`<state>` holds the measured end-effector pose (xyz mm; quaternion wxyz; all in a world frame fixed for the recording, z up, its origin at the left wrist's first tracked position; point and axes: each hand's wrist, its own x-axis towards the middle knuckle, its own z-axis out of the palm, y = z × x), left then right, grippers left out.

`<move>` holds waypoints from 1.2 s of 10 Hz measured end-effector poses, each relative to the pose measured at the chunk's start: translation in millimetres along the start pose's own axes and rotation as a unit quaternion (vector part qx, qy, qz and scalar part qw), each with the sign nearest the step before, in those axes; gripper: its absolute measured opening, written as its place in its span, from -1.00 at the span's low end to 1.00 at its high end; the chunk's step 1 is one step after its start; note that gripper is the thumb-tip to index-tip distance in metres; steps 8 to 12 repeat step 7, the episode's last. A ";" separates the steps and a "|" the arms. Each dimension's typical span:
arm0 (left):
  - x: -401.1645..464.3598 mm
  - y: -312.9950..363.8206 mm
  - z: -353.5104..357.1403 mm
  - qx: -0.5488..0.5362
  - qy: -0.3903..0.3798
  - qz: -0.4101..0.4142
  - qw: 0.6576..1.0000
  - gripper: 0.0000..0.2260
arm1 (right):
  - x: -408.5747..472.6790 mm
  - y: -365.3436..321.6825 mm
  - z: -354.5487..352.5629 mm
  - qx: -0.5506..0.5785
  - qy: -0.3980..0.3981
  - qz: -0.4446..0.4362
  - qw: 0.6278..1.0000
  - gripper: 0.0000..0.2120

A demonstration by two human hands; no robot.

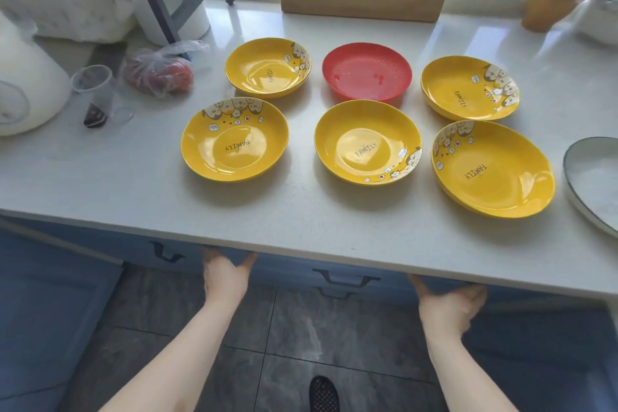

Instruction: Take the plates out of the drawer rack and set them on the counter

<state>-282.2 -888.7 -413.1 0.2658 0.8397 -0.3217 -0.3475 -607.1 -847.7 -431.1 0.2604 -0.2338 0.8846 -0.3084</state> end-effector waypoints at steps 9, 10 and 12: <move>-74.1 19.3 -104.3 0.073 -0.106 0.159 0.979 -0.25 | -60.8 -21.1 -98.4 -0.046 -0.051 -0.089 0.994 -0.04; -74.1 19.3 -104.3 0.073 -0.106 0.159 0.979 -0.25 | -60.8 -21.1 -98.4 -0.046 -0.051 -0.089 0.994 -0.04; -74.1 19.3 -104.3 0.073 -0.106 0.159 0.979 -0.25 | -60.8 -21.1 -98.4 -0.046 -0.051 -0.089 0.994 -0.04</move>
